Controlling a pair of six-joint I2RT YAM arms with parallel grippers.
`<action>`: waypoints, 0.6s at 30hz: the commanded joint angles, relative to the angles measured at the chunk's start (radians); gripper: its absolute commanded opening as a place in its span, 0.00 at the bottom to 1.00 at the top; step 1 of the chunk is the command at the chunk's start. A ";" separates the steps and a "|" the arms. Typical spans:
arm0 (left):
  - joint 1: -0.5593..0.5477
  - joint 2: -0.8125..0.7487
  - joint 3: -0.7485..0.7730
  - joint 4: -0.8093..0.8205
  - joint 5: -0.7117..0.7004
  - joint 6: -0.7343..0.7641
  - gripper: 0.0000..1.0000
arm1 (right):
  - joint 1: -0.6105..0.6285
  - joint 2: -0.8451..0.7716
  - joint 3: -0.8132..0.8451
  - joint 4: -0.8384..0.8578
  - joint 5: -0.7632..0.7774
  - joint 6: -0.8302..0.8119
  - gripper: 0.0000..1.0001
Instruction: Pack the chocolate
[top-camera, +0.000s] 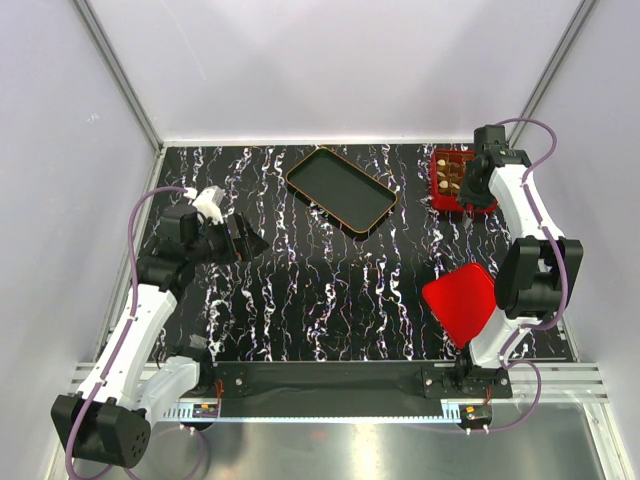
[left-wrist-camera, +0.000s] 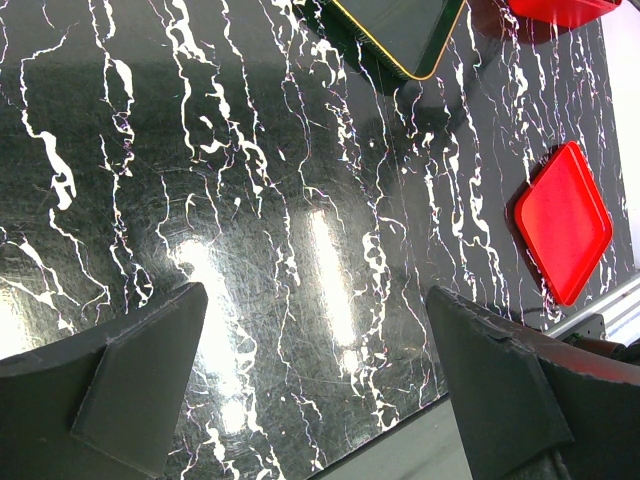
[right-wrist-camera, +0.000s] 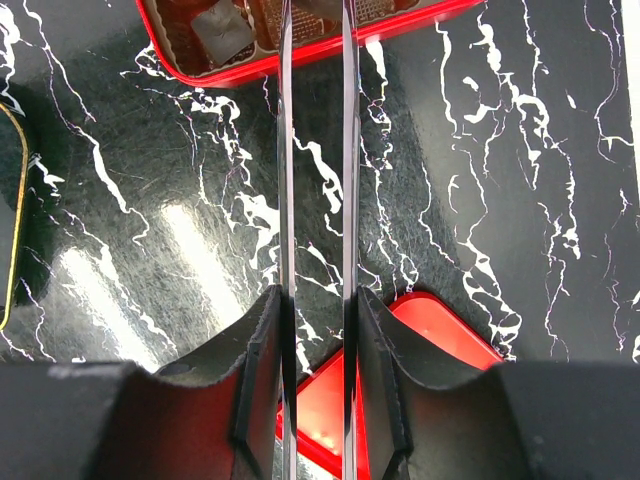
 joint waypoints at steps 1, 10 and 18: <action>0.002 -0.018 0.000 0.035 -0.007 0.017 0.99 | -0.003 -0.061 0.001 0.027 0.015 -0.003 0.36; 0.002 -0.018 0.000 0.033 -0.010 0.017 0.99 | -0.003 -0.035 -0.004 0.040 -0.011 0.000 0.37; 0.002 -0.013 0.003 0.036 -0.009 0.017 0.99 | -0.003 -0.017 -0.016 0.056 -0.020 -0.001 0.38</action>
